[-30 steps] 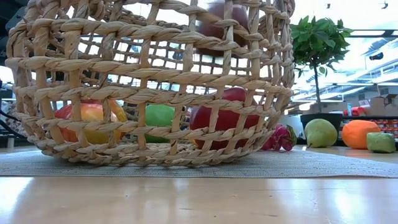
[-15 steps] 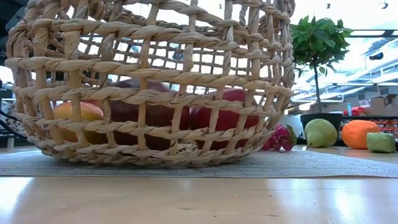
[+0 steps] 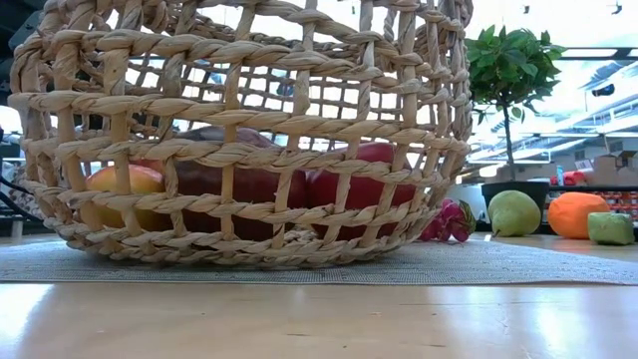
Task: Build produce basket
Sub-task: Put the red apple into the brown basket
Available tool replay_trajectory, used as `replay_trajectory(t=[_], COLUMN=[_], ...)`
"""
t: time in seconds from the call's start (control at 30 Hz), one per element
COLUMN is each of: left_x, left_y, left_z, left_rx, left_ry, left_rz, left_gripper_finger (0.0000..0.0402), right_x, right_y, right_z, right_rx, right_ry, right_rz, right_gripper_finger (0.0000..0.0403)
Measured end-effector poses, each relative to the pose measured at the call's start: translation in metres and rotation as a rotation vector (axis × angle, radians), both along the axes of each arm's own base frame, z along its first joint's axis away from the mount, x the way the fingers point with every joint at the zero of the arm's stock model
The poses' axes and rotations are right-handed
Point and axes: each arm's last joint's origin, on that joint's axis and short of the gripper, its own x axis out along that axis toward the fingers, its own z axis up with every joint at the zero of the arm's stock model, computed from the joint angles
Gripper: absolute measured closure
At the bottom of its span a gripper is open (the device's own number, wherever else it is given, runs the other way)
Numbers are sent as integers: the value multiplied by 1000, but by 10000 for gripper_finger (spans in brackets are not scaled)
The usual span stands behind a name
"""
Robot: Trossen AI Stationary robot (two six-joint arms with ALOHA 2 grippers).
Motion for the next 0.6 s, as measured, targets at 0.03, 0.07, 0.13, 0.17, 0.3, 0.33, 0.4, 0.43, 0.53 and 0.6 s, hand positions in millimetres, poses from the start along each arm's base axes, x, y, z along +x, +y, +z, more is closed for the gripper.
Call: replay_trajectory(t=[0.03,0.07,0.13,0.17,0.3,0.33,0.4,0.43,0.53,0.6], left_x=[0,0,0,0,0,0,0,0,0,0], left_y=[0,0,0,0,0,0,0,0,0,0], left_z=[0,0,0,0,0,0,0,0,0,0], left_rx=[0,0,0,0,0,0,0,0,0,0], left_ry=[0,0,0,0,0,0,-1,0,0,0], left_rz=[0,0,0,0,0,0,1,1,0,0], left_gripper_finger=[209,208,206,205,203,203,205,206,208,208], right_x=[-4,-7,-12,-14,-25,-27,-29,-29,-30,-33], right_y=[-11,-23,-46,-58,-100,-110,-131,-140,-170,-188], right_z=[3,6,9,10,21,23,23,20,8,-5], right_rx=[-2,-3,2,3,-21,-19,-12,-8,26,60], right_ry=[10,24,53,65,77,73,76,78,47,46], right_rz=[-27,-59,-101,-107,-111,-114,-106,-100,-64,-26], right_gripper_finger=[57,57,57,57,57,57,57,57,57,57])
